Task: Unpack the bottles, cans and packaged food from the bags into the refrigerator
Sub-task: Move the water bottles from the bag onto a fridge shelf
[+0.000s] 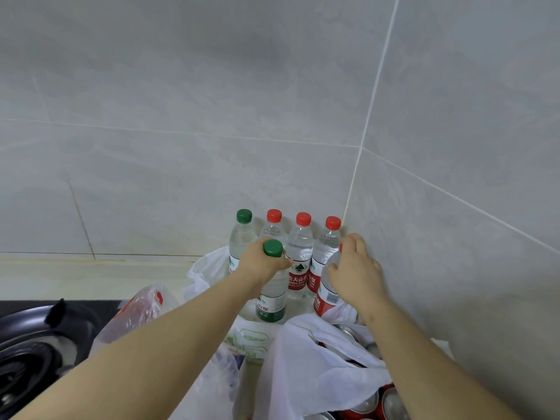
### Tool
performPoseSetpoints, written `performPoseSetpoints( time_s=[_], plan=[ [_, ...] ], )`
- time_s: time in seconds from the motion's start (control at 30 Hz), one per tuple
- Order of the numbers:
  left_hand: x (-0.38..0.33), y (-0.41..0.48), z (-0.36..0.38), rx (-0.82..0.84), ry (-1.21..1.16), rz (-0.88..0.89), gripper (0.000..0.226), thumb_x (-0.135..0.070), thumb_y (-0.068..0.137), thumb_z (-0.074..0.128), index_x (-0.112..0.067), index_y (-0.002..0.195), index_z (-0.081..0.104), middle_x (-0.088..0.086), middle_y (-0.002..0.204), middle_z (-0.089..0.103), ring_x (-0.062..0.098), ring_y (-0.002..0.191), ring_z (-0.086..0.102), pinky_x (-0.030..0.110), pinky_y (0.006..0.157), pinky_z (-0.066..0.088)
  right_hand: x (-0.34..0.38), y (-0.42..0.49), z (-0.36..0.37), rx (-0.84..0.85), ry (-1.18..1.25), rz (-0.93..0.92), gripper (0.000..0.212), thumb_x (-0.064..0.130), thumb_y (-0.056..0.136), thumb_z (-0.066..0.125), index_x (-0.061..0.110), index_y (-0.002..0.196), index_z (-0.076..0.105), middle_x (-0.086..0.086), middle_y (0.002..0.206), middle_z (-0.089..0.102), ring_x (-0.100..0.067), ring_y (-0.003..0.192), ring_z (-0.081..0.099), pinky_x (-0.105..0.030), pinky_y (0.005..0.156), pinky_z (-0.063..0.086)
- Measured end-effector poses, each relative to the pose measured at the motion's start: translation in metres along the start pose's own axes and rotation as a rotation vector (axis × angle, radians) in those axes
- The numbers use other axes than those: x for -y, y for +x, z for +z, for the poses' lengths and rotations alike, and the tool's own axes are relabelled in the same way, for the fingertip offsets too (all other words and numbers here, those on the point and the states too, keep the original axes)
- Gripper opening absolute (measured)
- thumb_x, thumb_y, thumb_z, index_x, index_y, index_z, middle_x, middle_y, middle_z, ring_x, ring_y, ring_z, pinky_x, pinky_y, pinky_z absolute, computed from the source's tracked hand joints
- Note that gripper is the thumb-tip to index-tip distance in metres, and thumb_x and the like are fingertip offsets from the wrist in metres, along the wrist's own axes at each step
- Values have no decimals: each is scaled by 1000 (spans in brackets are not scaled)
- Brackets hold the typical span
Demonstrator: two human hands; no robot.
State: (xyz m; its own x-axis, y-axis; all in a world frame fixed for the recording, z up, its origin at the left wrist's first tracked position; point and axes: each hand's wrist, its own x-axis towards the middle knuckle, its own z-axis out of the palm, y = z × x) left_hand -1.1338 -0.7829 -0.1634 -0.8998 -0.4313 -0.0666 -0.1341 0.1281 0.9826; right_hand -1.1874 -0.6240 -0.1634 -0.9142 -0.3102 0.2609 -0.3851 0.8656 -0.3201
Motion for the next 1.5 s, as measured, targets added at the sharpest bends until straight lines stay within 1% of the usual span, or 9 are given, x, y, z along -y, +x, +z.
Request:
performPoseSetpoints(
  time_s=[0.23,0.4,0.6,0.83,0.97,1.17,1.27,1.37,1.5],
  plan=[
    [5,0,-24,3,72,-66,25,-17,78,74,-15,97,57,2,90,59,19,83,54,47,80,52,8,2,3,-1,17,24,40,15,91,44,7,129,34,-6,149,20,-35,110,51,-40,88,41],
    [8,-4,-28,8,101,-114,26,-28,78,72,-22,99,59,3,102,61,30,100,55,55,77,54,2,14,3,10,92,19,27,8,90,44,13,116,46,-7,129,33,-29,96,54,-36,82,46],
    [7,-10,-24,34,73,-187,14,-24,81,68,-26,89,56,4,104,57,32,100,52,55,77,53,5,15,10,20,522,119,30,2,84,58,14,112,56,-7,100,56,-20,86,50,-24,75,36],
    [7,-11,-28,51,14,-226,15,-20,83,67,-24,94,57,2,101,54,30,99,47,57,81,51,26,10,14,20,661,51,32,3,89,56,16,118,55,11,85,52,-6,78,53,-15,66,41],
    [10,-7,-26,48,33,-232,17,-23,82,67,-23,97,58,0,97,54,29,100,49,51,78,51,39,13,22,129,685,27,42,6,89,58,17,128,48,6,98,52,-14,97,53,-26,86,46],
    [13,-4,-24,17,101,-132,12,-23,84,65,-19,92,58,-10,76,50,3,68,42,30,70,36,40,10,25,100,761,34,18,9,86,62,16,100,53,8,78,53,-5,73,50,-15,63,38],
    [12,-3,-27,25,71,-140,12,-20,82,66,-24,82,55,-11,75,49,1,67,41,25,61,35,36,12,31,126,934,188,13,3,79,60,11,90,58,0,74,54,-15,74,51,-24,69,43],
    [12,-1,-29,77,32,-169,19,-15,81,68,-15,98,61,-7,81,54,6,71,47,24,56,36,37,12,37,248,1044,302,12,5,77,63,17,76,60,1,71,56,-16,77,52,-28,73,44],
    [11,-3,-26,133,15,-252,33,-17,73,73,-20,104,60,3,109,59,27,104,52,56,82,50,37,11,37,402,1033,361,13,22,78,72,20,79,58,0,79,63,-18,79,57,-38,80,48]
  ],
)
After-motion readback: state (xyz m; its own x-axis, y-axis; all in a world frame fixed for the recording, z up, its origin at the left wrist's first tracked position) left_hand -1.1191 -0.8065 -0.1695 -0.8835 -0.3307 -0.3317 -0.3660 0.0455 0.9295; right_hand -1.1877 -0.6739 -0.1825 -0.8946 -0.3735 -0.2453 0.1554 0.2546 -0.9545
